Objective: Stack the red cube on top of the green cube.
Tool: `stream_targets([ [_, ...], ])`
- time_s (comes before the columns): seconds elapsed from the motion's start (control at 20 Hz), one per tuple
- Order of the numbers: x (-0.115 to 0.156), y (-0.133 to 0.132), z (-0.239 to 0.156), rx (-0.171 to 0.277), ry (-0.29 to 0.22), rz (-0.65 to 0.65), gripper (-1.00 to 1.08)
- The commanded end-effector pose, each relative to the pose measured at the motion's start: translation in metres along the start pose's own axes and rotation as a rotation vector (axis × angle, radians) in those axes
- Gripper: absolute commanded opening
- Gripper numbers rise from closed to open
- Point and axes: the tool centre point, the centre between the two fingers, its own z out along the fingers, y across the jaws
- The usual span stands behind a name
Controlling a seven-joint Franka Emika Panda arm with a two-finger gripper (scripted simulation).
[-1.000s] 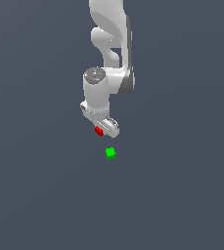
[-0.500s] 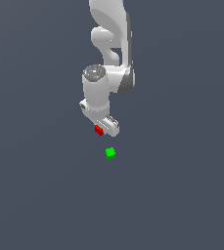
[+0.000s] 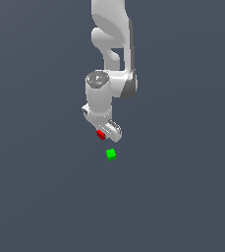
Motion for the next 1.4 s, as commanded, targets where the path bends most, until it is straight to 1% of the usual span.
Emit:
stream_targets([
  [0.0, 0.002, -0.009, 0.006, 0.0, 0.0, 0.0, -1.0],
  [0.35, 0.013, -0.045, 0.031, 0.001, 0.0, 0.0, -1.0],
  [0.55, 0.018, -0.06, 0.041, 0.001, 0.0, 0.0, -1.0],
  [0.8, 0.022, -0.072, 0.049, 0.001, 0.0, 0.0, -1.0],
  [1.05, 0.023, -0.075, 0.05, 0.0, 0.001, -0.001, -1.0],
  [1.1, 0.023, -0.075, 0.05, 0.0, 0.001, -0.001, 1.0],
  [1.35, 0.023, -0.075, 0.05, 0.0, 0.001, -0.001, 1.0],
])
